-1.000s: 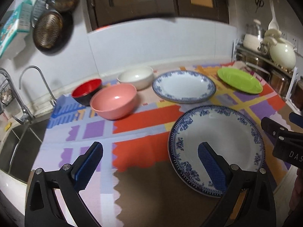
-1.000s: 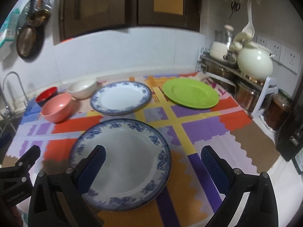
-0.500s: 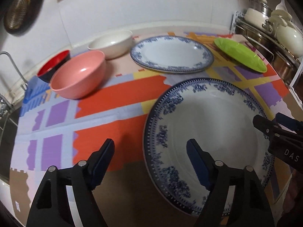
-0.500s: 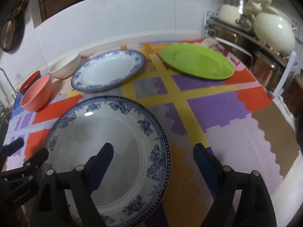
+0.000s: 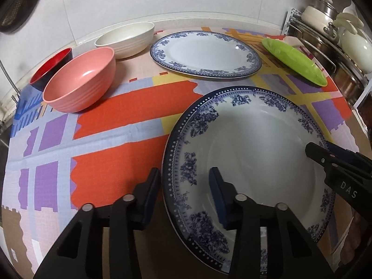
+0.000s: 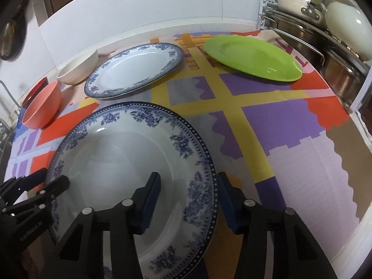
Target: Organize plates and bowls
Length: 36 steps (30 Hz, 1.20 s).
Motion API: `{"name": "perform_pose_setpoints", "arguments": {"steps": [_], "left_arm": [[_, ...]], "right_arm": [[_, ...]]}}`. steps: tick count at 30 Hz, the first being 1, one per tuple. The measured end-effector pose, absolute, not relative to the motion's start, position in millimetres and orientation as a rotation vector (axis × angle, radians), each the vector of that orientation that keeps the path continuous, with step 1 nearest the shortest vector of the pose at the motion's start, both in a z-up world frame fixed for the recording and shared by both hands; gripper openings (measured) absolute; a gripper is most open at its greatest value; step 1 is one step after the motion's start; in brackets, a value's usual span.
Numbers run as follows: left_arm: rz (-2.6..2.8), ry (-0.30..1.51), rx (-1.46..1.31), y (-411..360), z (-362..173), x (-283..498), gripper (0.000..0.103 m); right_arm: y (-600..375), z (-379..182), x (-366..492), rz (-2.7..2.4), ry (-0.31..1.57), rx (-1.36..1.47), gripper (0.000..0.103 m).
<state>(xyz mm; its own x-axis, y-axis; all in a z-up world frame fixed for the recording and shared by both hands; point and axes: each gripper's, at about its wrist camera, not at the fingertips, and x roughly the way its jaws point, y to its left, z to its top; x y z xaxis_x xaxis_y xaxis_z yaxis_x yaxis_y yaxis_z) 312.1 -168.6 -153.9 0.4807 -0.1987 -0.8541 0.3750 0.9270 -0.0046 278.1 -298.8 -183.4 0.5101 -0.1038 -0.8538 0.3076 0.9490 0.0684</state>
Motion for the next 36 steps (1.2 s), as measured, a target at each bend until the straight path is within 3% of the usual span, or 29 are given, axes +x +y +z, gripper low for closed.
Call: {"name": "perform_pose_setpoints", "arguments": {"steps": [4,16,36], "left_arm": [[-0.34,1.015,0.199,-170,-153,313,0.038],[-0.273,0.986,0.178,-140,-139,302,0.038],[-0.06,0.949,0.072,9,-114,282,0.037]], "right_arm": [[-302,-183,279,-0.258,1.011,0.221,0.038],[-281,-171,274,-0.207,0.996,0.171,0.037],[-153,-135,290,-0.021,0.993,0.087,0.037]]}}
